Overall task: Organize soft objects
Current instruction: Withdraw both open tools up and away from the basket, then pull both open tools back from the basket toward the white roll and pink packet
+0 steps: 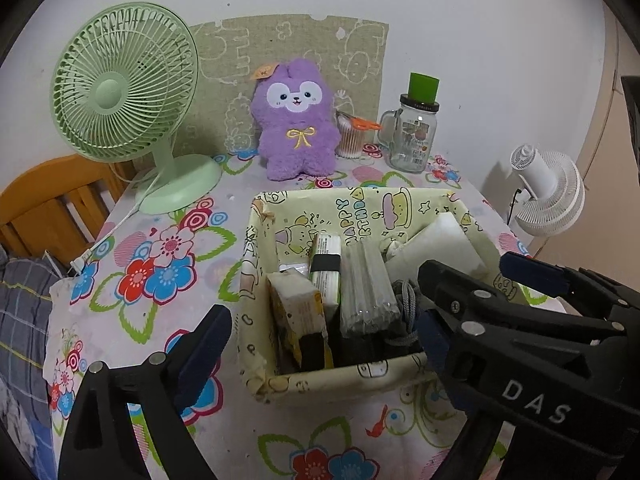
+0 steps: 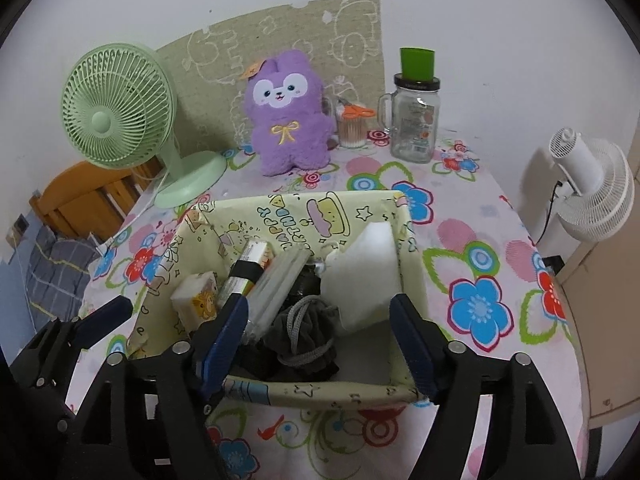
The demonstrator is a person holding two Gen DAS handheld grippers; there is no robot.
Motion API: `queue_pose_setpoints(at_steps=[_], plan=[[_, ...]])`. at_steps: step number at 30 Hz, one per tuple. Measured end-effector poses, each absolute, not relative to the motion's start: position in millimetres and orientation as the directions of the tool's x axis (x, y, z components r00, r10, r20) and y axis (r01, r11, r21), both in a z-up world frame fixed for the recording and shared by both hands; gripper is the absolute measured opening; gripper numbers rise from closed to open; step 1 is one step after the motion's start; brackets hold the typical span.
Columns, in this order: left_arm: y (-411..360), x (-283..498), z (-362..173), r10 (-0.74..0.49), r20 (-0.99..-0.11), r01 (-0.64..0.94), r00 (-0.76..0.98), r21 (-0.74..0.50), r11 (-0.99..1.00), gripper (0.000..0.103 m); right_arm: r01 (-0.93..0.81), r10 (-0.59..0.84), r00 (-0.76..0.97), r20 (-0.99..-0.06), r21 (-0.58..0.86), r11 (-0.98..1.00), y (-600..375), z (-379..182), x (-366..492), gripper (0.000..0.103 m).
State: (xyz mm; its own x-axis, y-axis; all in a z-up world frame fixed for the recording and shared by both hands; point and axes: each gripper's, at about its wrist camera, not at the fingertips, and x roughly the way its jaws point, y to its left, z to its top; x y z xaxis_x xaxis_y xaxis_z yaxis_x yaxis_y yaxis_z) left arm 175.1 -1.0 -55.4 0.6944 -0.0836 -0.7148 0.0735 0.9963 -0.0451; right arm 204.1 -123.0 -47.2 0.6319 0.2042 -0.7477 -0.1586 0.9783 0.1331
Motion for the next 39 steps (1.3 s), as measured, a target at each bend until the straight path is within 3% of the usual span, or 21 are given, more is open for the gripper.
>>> queue_pose_setpoints(at_steps=[8,39], plan=[[-6.8,160.5,-49.0,-0.087,-0.704,0.082,0.705,-0.041,0.996,0.099,-0.15,0.194,0.657,-0.728,0.127,0.981,-130.5,-37.9,185.0,0.083],[-17.7,99.0,-35.9,-0.091,-0.668,0.097,0.739,-0.028,0.995,0.1,-0.167,0.179,0.713,-0.678,0.084,0.982,-139.3,-20.6,118.1,0.084]])
